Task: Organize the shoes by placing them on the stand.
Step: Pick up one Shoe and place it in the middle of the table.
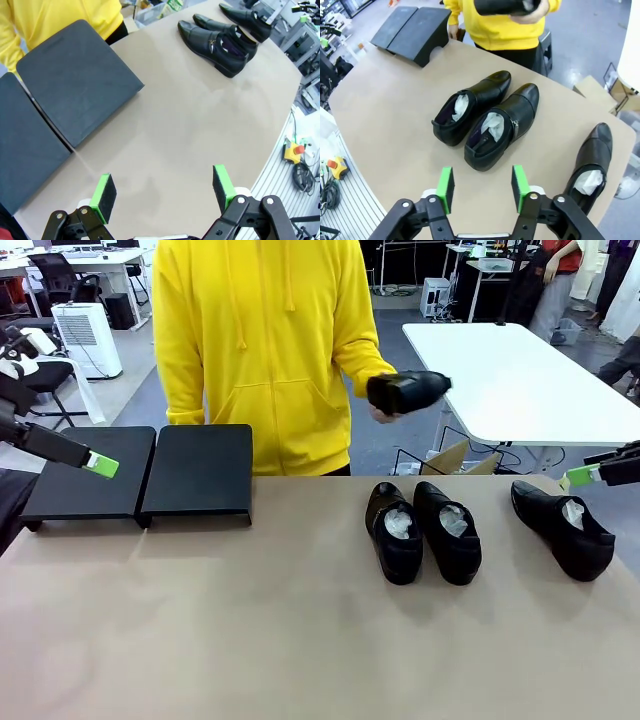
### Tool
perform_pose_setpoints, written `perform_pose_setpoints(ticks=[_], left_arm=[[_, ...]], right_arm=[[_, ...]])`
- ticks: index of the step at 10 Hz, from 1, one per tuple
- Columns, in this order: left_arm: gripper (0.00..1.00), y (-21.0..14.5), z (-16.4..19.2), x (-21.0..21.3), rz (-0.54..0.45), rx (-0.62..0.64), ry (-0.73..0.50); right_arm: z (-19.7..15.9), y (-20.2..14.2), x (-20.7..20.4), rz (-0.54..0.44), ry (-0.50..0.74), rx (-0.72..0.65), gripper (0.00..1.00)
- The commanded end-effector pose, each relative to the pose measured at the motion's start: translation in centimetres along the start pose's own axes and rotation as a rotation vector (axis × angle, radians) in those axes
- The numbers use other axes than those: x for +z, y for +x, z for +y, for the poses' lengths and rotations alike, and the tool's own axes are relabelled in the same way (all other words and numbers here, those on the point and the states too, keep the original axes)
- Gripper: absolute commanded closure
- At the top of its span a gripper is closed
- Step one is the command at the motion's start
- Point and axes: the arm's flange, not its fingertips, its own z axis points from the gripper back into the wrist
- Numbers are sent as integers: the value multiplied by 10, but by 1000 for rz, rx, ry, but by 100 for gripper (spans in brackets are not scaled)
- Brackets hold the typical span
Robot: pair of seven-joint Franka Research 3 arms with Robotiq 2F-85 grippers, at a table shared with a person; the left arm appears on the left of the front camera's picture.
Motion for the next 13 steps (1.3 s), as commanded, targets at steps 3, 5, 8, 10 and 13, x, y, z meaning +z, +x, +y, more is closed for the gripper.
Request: perform_pose_setpoints(ticks=[3, 5, 8, 10, 13], left_arm=[[0, 1, 2, 0, -15, -14, -20], [0, 1, 2, 0, -15, -14, -20], [0, 1, 2, 0, -15, -14, -20], [0, 1, 2, 0, -15, -14, -20], [0, 1, 2, 0, -15, -14, -20]], right_arm=[[-1, 2, 2, -22, 11, 15, 50], [1, 4, 1, -10, 6, 6, 50], [23, 33, 5, 25, -51, -59, 50], [65, 67, -21, 169, -138, -88, 50], [123, 98, -83, 225, -298, -245, 50]])
